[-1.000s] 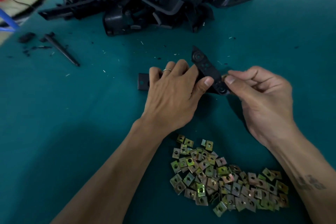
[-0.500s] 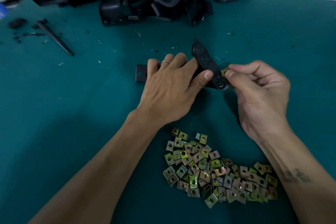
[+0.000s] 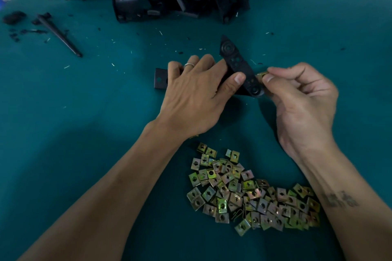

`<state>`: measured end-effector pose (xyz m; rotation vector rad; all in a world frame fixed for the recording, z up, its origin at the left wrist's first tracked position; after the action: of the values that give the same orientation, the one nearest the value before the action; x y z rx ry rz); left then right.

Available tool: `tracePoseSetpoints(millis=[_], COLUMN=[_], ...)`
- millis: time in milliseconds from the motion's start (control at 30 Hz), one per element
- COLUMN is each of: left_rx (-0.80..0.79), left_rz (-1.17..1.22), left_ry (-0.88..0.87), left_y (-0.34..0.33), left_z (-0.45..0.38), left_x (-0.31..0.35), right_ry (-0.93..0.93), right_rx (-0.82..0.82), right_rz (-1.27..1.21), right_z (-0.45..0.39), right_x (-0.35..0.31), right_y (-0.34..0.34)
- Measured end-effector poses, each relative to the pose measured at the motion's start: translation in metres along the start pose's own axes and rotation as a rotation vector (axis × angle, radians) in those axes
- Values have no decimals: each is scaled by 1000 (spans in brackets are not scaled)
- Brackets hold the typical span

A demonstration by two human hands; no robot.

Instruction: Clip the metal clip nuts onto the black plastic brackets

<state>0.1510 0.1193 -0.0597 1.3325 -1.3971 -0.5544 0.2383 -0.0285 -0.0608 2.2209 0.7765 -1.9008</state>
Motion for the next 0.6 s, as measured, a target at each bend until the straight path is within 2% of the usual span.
tracePoseSetpoints(millis=[200, 600], left_rx=[11, 14], left_rz=[16, 13], left_ry=[-4, -11], left_y=[0, 0], left_z=[1, -1], left_x=[0, -1], right_ry=[-34, 38], right_rx=[-67, -97], right_rz=[-2, 60], right_z=[0, -4], right_x=[0, 4], right_y=[2, 3])
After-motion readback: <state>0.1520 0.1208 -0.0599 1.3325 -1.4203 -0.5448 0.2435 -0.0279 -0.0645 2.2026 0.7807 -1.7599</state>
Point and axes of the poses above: each hand's wrist, its own z-axis away from the middle knuckle, its own y-axis out of the back of the hand, x = y × z, the point moved 3 cm from there along -z, towards the middle knuckle, and after that the axes turned 1 degree about -x, right-handed, at the moved point
